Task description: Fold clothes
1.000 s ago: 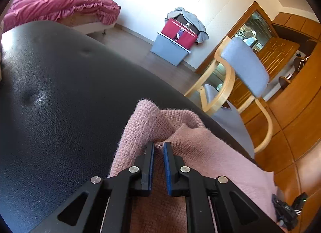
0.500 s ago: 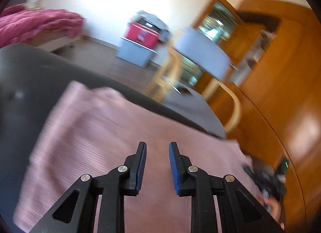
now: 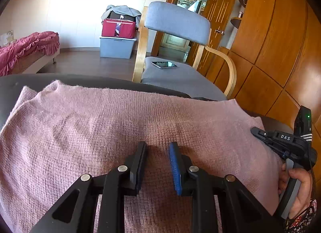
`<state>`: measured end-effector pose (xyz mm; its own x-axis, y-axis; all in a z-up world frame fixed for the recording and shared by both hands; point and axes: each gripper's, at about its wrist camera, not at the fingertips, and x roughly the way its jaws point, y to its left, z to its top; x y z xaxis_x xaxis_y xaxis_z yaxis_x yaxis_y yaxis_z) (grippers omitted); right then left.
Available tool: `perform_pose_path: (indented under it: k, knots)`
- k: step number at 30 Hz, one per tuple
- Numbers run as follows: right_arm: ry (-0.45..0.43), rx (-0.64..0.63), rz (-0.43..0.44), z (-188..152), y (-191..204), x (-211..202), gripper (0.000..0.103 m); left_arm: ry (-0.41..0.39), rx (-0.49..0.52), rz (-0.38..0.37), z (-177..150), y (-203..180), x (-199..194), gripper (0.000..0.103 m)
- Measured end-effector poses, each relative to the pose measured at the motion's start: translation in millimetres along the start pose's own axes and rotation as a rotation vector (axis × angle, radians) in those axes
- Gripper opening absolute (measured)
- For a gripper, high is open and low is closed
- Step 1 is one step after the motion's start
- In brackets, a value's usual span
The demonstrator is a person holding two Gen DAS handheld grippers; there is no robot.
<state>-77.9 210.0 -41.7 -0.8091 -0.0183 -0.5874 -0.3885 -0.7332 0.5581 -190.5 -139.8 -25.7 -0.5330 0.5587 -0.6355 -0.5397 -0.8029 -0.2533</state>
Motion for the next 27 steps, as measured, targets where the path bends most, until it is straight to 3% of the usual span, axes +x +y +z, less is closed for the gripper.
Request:
perform_pose_path:
  k: [2, 4, 7, 9, 14, 19, 21, 23, 24, 25, 27]
  knots:
    - [0.000, 0.002, 0.003, 0, 0, 0, 0.003, -0.041, -0.016, 0.013, -4, -1, -17, 0.023]
    - [-0.001, 0.005, 0.006, 0, -1, 0, 0.003, -0.070, -0.030, -0.031, -14, -6, -35, 0.023]
    - [-0.001, 0.004, 0.005, 0, 0, 0, 0.003, -0.085, 0.058, -0.072, -36, -24, -56, 0.023]
    - [-0.002, 0.005, 0.007, 0, -1, 0, 0.003, -0.058, 0.121, -0.085, -46, -36, -60, 0.023]
    - [-0.003, 0.016, 0.021, 0, -3, 0, 0.003, 0.141, 0.101, -0.056, -53, -32, -25, 0.023]
    - [0.009, 0.048, 0.048, 1, -8, -5, 0.003, 0.132, 0.030, -0.131, -51, -18, -26, 0.023]
    - [0.018, 0.071, 0.053, 1, -10, -17, 0.012, 0.096, -0.007, -0.160, -52, -11, -33, 0.023]
    - [-0.023, 0.110, 0.063, -3, -17, -44, 0.049, 0.057, -0.045, -0.189, -53, -4, -41, 0.022]
    - [-0.045, 0.135, 0.071, -6, -22, -57, 0.057, 0.021, -0.045, -0.209, -53, -4, -48, 0.021]
    - [-0.070, 0.171, 0.063, -11, -29, -73, 0.073, -0.018, -0.042, -0.229, -53, -4, -56, 0.021]
    - [-0.097, 0.222, 0.017, -20, -43, -98, 0.079, -0.067, 0.008, -0.272, -54, -15, -68, 0.022]
